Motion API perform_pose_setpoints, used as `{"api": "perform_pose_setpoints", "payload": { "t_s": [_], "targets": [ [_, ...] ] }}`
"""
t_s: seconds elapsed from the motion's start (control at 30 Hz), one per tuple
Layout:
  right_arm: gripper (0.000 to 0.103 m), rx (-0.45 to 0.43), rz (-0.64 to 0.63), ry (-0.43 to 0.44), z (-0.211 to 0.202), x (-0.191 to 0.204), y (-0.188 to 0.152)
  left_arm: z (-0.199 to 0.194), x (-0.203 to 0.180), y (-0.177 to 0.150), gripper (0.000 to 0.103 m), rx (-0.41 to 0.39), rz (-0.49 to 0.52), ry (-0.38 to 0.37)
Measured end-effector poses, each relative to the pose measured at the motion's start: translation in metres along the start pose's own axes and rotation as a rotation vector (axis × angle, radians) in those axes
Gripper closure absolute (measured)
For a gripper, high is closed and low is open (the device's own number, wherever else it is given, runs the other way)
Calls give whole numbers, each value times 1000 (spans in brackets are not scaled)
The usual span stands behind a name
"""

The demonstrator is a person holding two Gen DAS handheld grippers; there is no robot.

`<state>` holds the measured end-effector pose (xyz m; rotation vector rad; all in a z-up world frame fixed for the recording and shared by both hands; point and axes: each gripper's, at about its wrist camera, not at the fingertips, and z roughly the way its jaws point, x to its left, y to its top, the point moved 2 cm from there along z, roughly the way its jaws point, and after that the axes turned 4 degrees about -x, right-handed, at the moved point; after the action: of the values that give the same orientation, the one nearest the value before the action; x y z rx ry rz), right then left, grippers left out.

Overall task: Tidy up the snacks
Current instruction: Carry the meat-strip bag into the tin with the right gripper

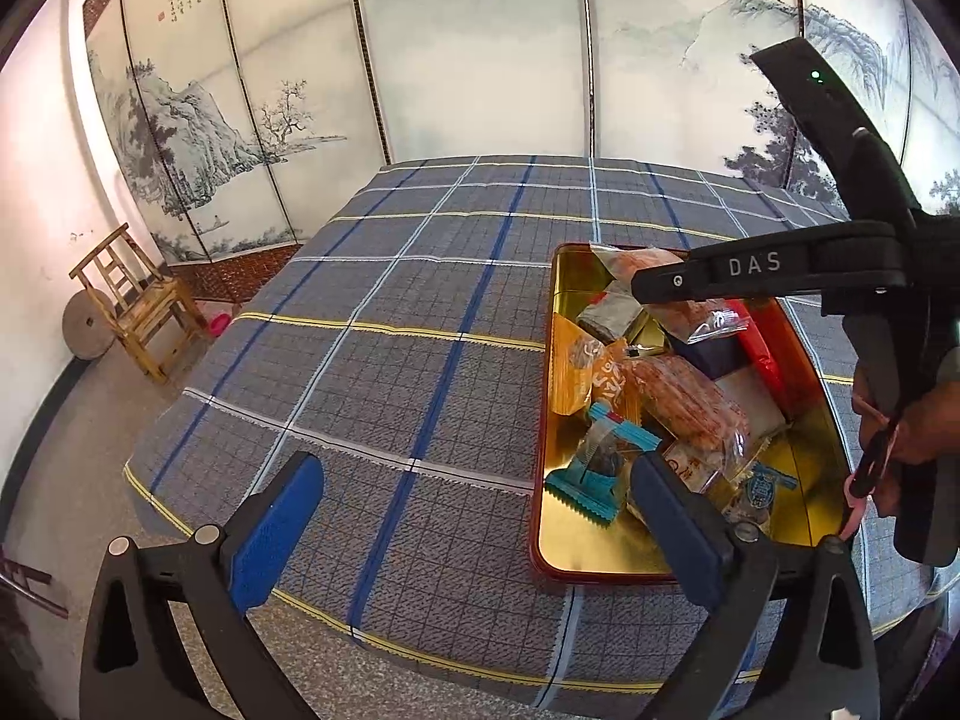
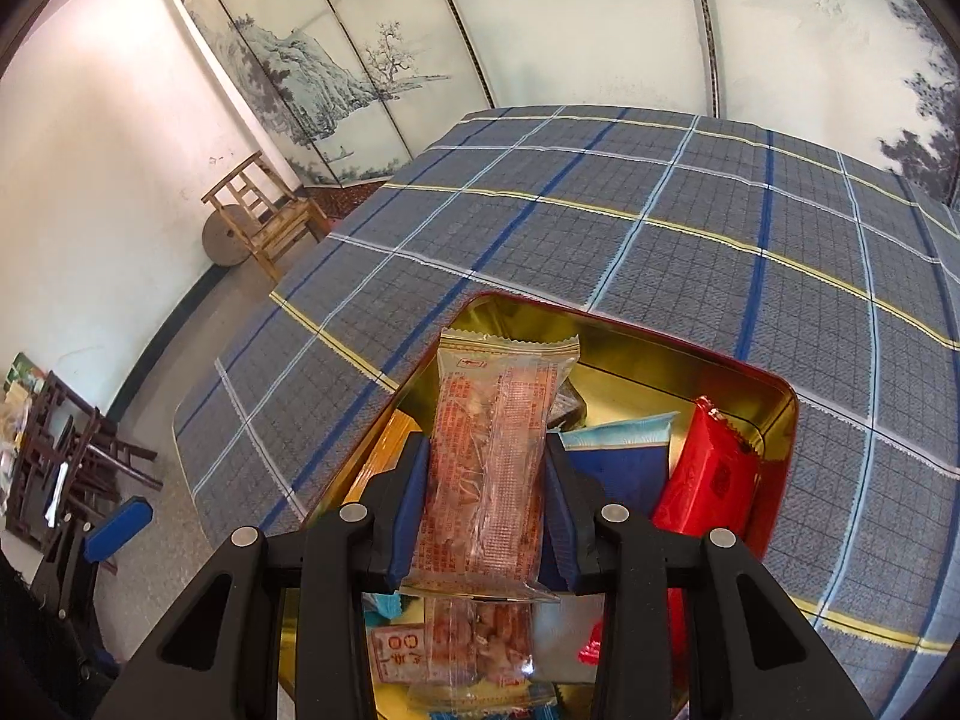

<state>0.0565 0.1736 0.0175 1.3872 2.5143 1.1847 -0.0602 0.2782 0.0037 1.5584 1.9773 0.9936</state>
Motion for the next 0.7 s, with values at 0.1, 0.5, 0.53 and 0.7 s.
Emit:
{"api": "perform_pose_setpoints", "payload": {
  "t_s": [0.1, 0.5, 0.53, 0.7],
  "targets": [
    [65, 8, 1, -2, 8, 2, 2, 2, 2, -1, 1, 0, 1, -1],
    [65, 25, -2, -20, 29, 8, 7, 8, 6, -5, 1, 0, 0, -26],
    [65, 25, -2, -23, 30, 8, 8, 9, 7, -6, 1, 1, 0, -27],
    [65, 24, -8, -32, 33, 9, 8, 13, 6, -8, 1, 9, 9, -28]
  ]
}}
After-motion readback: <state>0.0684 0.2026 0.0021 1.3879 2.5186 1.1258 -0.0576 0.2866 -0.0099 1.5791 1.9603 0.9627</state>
